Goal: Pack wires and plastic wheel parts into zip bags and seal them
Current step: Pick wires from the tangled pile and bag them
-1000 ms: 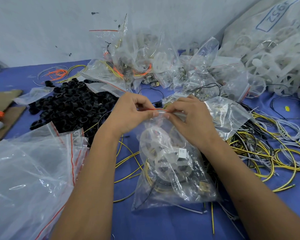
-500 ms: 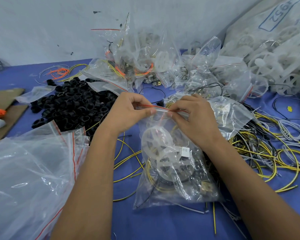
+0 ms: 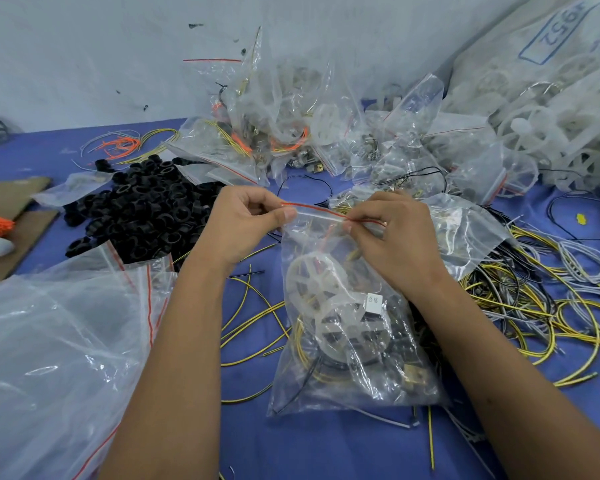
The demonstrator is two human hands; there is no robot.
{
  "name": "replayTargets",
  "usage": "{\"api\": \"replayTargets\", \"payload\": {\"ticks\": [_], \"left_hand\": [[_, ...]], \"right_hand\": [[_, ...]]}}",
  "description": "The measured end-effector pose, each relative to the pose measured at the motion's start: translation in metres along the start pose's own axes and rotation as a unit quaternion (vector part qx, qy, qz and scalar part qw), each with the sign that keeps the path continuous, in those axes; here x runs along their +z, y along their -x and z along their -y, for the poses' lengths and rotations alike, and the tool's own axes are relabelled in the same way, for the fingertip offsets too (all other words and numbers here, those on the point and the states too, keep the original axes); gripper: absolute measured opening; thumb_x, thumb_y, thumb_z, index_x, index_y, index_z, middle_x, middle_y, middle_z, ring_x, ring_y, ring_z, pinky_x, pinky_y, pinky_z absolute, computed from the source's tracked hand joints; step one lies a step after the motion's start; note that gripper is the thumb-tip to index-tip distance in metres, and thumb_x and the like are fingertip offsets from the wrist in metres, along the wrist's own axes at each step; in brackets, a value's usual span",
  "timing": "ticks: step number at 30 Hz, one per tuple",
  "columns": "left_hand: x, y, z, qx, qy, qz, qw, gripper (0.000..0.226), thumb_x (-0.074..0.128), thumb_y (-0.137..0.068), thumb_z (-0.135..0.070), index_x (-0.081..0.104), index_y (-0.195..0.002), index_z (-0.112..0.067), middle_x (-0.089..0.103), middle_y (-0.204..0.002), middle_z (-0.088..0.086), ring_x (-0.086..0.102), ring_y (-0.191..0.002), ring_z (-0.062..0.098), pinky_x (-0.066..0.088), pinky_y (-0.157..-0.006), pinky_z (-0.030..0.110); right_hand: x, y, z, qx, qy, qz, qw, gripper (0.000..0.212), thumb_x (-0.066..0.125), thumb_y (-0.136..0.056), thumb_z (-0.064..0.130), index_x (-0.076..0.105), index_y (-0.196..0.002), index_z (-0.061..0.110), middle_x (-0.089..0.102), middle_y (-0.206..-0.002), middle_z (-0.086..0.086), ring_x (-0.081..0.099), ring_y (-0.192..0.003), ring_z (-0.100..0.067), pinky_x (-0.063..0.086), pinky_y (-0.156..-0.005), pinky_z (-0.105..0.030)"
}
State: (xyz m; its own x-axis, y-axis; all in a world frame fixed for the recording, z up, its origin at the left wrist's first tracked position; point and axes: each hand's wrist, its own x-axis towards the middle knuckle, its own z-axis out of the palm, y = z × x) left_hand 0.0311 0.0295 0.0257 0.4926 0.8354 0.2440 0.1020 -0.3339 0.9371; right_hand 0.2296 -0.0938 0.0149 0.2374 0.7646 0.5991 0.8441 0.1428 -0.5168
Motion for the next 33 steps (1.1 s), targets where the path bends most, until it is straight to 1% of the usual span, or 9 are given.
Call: {"api": "replayTargets", "payload": {"ticks": [9, 14, 16, 18, 20, 23, 27, 30, 33], "left_hand": [[-0.002, -0.003, 0.004, 0.021, 0.018, -0.003, 1.000, 0.022, 0.076, -0.086, 0.002, 0.071, -0.072, -0.013, 0.069, -0.065, 0.003, 0.063, -0.062, 0.019, 0.056, -0.069, 0.033], [0.001, -0.002, 0.001, -0.013, 0.098, -0.002, 0.995, 0.015, 0.067, -0.095, -0.001, 0.066, -0.080, -0.005, 0.066, -0.068, 0.001, 0.059, -0.063, 0.011, 0.053, -0.067, 0.026], [0.004, 0.001, -0.003, -0.068, 0.146, 0.044, 0.986, 0.011, 0.069, -0.094, -0.013, 0.066, -0.090, -0.003, 0.069, -0.077, 0.004, 0.062, -0.066, 0.012, 0.056, -0.066, 0.027], [0.005, 0.006, -0.005, -0.143, 0.185, 0.120, 0.965, 0.029, 0.078, -0.086, -0.025, 0.068, -0.104, -0.004, 0.076, -0.091, 0.003, 0.072, -0.075, 0.012, 0.060, -0.067, 0.027], [0.006, 0.012, -0.006, -0.198, 0.150, 0.195, 0.949, 0.041, 0.082, -0.079, -0.028, 0.070, -0.112, -0.006, 0.078, -0.097, 0.002, 0.075, -0.081, 0.013, 0.060, -0.067, 0.026], [0.010, 0.014, -0.006, -0.229, 0.103, 0.257, 0.933, 0.027, 0.083, -0.075, -0.027, 0.079, -0.097, -0.013, 0.077, -0.087, 0.004, 0.074, -0.072, 0.013, 0.060, -0.064, 0.027], [0.011, 0.011, -0.010, -0.195, 0.100, 0.231, 0.948, 0.013, 0.070, -0.080, -0.025, 0.079, -0.074, -0.018, 0.072, -0.066, 0.000, 0.067, -0.053, 0.008, 0.056, -0.051, 0.022], [0.010, 0.008, -0.009, -0.154, 0.123, 0.168, 0.966, 0.034, 0.060, -0.096, -0.018, 0.079, -0.067, -0.020, 0.071, -0.064, -0.003, 0.066, -0.052, 0.006, 0.054, -0.047, 0.021], [0.007, 0.004, -0.007, -0.136, 0.178, 0.063, 0.973, 0.041, 0.054, -0.104, -0.015, 0.074, -0.068, -0.016, 0.071, -0.064, -0.001, 0.066, -0.051, 0.008, 0.054, -0.046, 0.022]], "right_hand": [[-0.001, 0.000, 0.001, 0.022, -0.021, -0.021, 0.999, 0.005, 0.079, -0.084, 0.016, 0.080, -0.086, 0.021, 0.071, -0.081, 0.008, 0.064, -0.084, -0.019, 0.052, -0.083, -0.042], [-0.008, -0.001, 0.005, 0.066, -0.117, -0.049, 0.990, 0.012, 0.081, -0.084, 0.016, 0.076, -0.076, 0.025, 0.066, -0.069, 0.013, 0.060, -0.066, -0.007, 0.046, -0.066, -0.025], [-0.010, -0.001, 0.005, 0.088, -0.161, -0.054, 0.982, 0.014, 0.081, -0.084, 0.015, 0.075, -0.072, 0.019, 0.060, -0.062, 0.016, 0.054, -0.058, -0.004, 0.042, -0.060, -0.021], [-0.011, -0.002, 0.003, 0.110, -0.191, -0.064, 0.973, 0.013, 0.081, -0.084, 0.013, 0.075, -0.072, 0.014, 0.060, -0.058, 0.019, 0.052, -0.053, -0.001, 0.042, -0.056, -0.017], [-0.013, -0.004, 0.003, 0.138, -0.211, -0.064, 0.965, 0.011, 0.081, -0.085, 0.015, 0.076, -0.075, 0.017, 0.063, -0.057, 0.020, 0.055, -0.052, 0.003, 0.041, -0.056, -0.011], [-0.017, -0.004, 0.000, 0.156, -0.176, -0.088, 0.968, 0.012, 0.086, -0.080, 0.025, 0.077, -0.074, 0.021, 0.069, -0.061, 0.016, 0.057, -0.054, 0.007, 0.043, -0.058, -0.009], [-0.020, -0.004, 0.002, 0.157, -0.149, -0.144, 0.966, 0.026, 0.081, -0.083, 0.041, 0.075, -0.089, 0.016, 0.073, -0.078, 0.009, 0.064, -0.068, 0.003, 0.053, -0.067, -0.018], [-0.020, -0.007, 0.009, 0.231, -0.218, -0.065, 0.946, 0.054, 0.062, -0.089, 0.065, 0.063, -0.119, 0.020, 0.071, -0.101, 0.004, 0.070, -0.086, -0.006, 0.058, -0.078, -0.034], [-0.021, -0.006, 0.012, 0.262, -0.278, 0.106, 0.918, 0.065, 0.043, -0.083, 0.086, 0.066, -0.110, 0.031, 0.072, -0.096, 0.011, 0.070, -0.084, -0.008, 0.057, -0.085, -0.044]]}}
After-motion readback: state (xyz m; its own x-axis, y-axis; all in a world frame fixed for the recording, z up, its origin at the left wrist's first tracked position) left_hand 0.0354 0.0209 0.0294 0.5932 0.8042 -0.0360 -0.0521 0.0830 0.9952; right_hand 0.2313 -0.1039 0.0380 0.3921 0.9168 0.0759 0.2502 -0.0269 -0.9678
